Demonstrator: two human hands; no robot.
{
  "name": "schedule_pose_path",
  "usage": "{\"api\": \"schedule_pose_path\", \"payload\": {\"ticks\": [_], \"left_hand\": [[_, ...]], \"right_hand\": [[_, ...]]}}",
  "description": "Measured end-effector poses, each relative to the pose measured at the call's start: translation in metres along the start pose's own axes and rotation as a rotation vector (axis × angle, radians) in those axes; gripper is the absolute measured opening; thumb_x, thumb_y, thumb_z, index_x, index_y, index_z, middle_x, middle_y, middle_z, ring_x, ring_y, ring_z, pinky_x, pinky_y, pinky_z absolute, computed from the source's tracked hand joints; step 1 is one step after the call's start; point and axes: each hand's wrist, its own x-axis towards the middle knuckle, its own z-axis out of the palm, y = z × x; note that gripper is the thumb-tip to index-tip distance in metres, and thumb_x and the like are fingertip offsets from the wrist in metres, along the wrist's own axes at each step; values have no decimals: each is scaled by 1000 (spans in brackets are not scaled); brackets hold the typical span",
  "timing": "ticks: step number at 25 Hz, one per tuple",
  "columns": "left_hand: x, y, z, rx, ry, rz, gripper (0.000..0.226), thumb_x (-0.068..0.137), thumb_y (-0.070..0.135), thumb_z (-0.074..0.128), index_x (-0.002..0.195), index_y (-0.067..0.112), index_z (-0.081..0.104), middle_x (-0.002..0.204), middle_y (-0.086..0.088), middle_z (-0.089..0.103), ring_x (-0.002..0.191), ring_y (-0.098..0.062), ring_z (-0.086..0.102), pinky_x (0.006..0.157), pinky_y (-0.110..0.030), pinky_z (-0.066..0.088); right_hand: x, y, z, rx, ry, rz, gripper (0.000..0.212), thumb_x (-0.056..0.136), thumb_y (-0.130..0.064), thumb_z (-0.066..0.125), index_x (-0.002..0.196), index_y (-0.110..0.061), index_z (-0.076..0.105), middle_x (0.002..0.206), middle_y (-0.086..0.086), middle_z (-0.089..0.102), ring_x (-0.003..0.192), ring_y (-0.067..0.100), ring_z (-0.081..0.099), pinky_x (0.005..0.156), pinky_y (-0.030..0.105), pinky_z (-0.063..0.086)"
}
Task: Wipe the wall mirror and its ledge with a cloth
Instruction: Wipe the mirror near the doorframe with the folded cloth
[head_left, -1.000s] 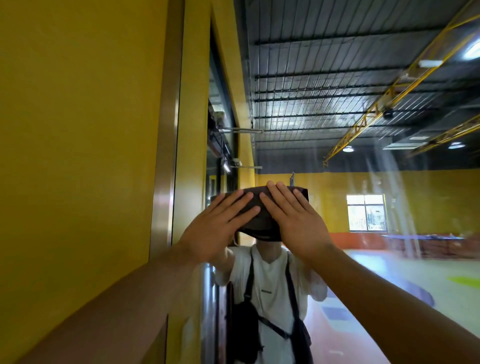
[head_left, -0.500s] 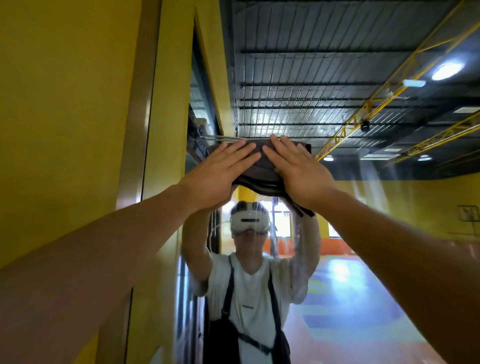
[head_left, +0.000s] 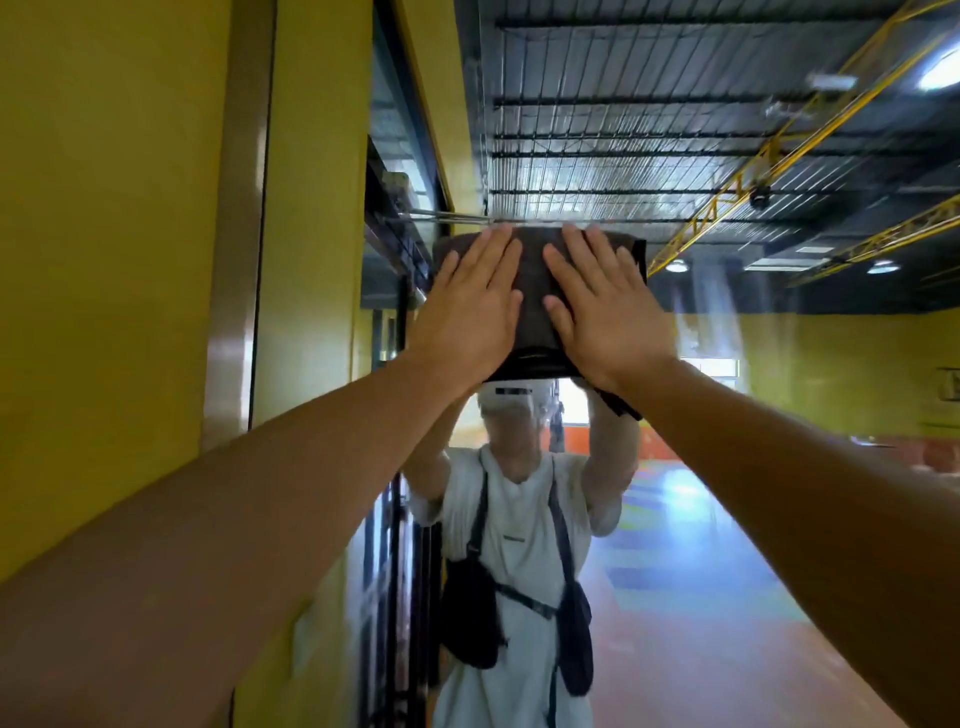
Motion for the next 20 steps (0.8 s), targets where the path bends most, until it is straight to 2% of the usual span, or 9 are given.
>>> {"api": "schedule_pose_path", "payload": {"ticks": [2,5,10,14,20], "left_hand": [[-10,14,16,11,24,-94,60,109,38,21,163,12,17,172,-4,7,159,-18,2,129,-45,5],[-28,23,36,99,100,-129,62,109,41,15,164,12,13,172,-5,4,159,-21,-2,129,-47,5],[-67,22,49,207,107,-65,60,109,35,18,164,11,15,172,-9,7,159,-23,2,128,-48,11],[-103,31,55,193,77,-57,60,108,32,20,163,9,15,172,-10,8,159,-24,3,127,-50,14],[-185,40,70,160,4,-50,60,109,33,23,163,8,15,172,-12,8,159,-26,2,128,-50,11]], "right_hand": [[-19,6,24,-47,63,0,59,108,-42,22,160,-15,30,169,10,18,158,28,11,128,48,11],[-33,2,35,-39,120,18,57,109,-38,22,161,-17,25,170,10,14,158,28,6,128,47,9],[-68,-4,50,-49,132,-17,57,108,-35,23,163,-17,20,171,11,9,158,28,2,127,50,9],[-104,-16,60,-44,115,-16,57,109,-35,25,163,-16,20,171,12,8,158,29,1,127,51,11],[-179,-45,78,-8,101,-53,58,110,-41,31,162,-14,24,170,14,13,158,32,6,127,52,12]]}}
